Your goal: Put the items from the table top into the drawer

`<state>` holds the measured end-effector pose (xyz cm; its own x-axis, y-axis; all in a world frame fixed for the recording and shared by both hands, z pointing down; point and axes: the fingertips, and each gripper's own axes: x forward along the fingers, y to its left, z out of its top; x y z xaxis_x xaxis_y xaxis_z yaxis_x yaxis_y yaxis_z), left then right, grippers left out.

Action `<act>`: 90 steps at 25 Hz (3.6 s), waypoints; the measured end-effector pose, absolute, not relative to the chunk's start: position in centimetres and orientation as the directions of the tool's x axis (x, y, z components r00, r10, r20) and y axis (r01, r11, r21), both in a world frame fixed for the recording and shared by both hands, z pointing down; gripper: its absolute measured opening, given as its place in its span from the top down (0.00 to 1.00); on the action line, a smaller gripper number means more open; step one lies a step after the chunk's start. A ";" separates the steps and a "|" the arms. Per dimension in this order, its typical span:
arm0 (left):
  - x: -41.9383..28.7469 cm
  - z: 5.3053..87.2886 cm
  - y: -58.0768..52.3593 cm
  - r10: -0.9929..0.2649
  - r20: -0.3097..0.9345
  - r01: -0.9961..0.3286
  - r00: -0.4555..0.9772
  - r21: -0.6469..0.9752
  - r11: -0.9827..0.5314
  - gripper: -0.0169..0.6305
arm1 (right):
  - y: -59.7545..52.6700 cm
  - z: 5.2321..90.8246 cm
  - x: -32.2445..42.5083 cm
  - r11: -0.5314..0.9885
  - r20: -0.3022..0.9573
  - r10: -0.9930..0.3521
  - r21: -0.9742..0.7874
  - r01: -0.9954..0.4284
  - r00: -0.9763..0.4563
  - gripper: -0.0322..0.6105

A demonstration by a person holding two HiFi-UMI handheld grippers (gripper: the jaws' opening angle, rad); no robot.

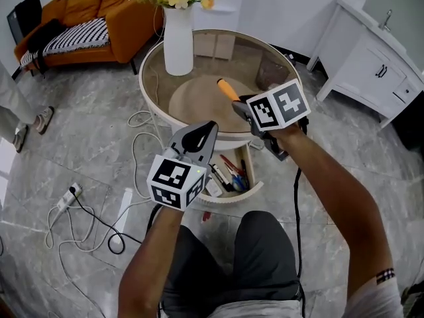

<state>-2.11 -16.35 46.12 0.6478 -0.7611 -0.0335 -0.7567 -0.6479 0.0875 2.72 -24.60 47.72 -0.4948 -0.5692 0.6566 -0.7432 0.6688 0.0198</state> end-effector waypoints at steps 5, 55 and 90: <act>-1.7 46.1 -16.2 -0.762 -0.045 -0.757 0.646 0.095 -0.647 0.97 | -21.3 46.2 2.5 0.717 0.606 -0.548 -0.014 -0.697 -0.577 0.83; -3.1 61.7 -16.4 -0.842 -0.047 -0.834 0.538 0.120 -0.539 0.97 | -17.6 80.3 3.5 0.686 0.879 -0.300 -0.071 -0.724 -0.370 0.83; -2.4 64.5 -17.1 -0.819 0.032 -0.816 0.572 0.127 -0.565 0.97 | -17.1 73.6 0.8 0.821 0.549 -0.479 0.003 -0.571 -0.685 0.94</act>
<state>-2.37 -17.09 64.54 0.5722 -0.8195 0.0318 -0.8156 -0.5646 0.1266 0.76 -17.13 73.59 -0.6852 -0.4791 0.5486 -0.5714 0.8207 0.0032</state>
